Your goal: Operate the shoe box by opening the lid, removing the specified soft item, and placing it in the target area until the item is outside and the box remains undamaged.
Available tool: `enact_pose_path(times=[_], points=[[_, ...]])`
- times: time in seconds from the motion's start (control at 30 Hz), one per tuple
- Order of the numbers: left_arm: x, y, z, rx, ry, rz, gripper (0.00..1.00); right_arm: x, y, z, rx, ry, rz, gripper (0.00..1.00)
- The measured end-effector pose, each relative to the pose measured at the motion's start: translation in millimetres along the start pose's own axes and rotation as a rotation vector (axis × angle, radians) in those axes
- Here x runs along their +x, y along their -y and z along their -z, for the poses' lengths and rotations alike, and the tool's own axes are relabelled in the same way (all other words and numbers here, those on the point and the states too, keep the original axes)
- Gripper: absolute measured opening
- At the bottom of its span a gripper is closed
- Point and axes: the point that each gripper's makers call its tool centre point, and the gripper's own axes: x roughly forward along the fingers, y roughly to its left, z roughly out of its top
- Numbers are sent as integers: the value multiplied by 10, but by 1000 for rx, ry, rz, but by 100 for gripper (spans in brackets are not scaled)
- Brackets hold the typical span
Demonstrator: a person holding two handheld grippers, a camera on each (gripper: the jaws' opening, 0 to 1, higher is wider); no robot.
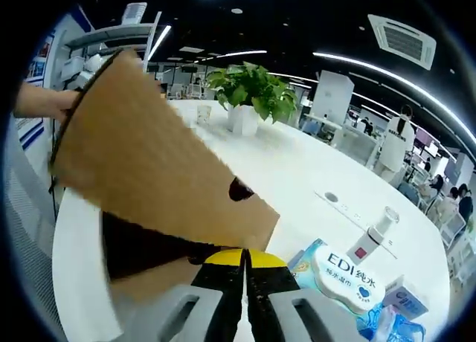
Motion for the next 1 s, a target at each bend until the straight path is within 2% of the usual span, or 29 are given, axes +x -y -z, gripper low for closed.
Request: enact_pose_path(times=[0.03,0.07,0.1,0.3,0.57,0.63,0.77,0.87,1.0], points=[[-3,-7,-20,32,-2,-3,6,2,-12,15,-7,-6,-2,0],[-12,-10,41,54,-39,-10,7,4,-12,14,-8,-1,-2,0],[-4,28,12,41,-14,0,8,5,-6,3,2,4,1,0],[-37,47,47,54,-20,9,8,5,-41,16,3,1,-2,0],[-96,106,69,119,-31,30,10,-107,-121,51,82,-2,-24,1],[-110,111,68,142,-35,35,11,-165,-150,56,118,8,-38,6],[-136,101,77,174,-46,38,15,-269,-200,77,116,11,-65,15],[-155,105,76,204,-46,45,16,-374,-301,67,132,31,-125,22],[-146,153,67,244,-38,57,19,-478,-398,44,100,37,-163,31]])
